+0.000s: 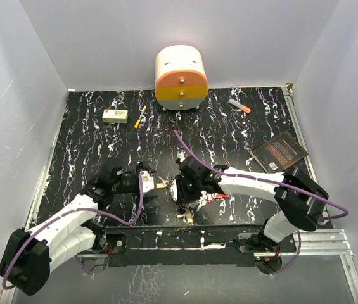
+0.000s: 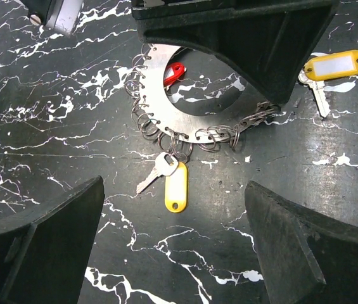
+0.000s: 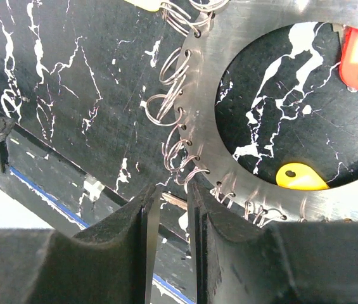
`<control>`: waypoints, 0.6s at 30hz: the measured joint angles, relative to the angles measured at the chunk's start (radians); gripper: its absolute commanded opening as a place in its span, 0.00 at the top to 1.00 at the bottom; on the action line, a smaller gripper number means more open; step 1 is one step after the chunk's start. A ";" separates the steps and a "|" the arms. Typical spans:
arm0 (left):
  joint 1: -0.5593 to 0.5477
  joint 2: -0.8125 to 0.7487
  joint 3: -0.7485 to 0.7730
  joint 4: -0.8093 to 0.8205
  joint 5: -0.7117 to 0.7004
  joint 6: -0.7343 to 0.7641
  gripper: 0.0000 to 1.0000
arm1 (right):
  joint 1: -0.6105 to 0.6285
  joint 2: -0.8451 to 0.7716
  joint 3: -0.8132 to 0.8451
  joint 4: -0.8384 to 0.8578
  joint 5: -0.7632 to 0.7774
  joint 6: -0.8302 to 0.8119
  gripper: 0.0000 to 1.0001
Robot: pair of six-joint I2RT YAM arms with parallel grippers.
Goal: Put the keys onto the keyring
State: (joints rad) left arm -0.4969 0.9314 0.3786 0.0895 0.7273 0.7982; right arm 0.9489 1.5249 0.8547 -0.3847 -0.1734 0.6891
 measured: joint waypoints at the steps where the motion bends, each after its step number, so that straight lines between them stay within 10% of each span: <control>1: 0.001 -0.009 -0.005 0.000 -0.002 -0.003 0.09 | 0.000 0.002 0.002 0.002 -0.002 0.001 0.71; 18: 0.010 -0.047 -0.036 0.010 -0.012 -0.018 0.09 | 0.000 0.037 -0.002 0.075 -0.017 0.030 0.73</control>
State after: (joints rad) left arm -0.4870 0.8848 0.3428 0.0990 0.7151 0.7807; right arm 0.9489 1.5623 0.8524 -0.3096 -0.1902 0.7189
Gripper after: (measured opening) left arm 0.908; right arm 0.278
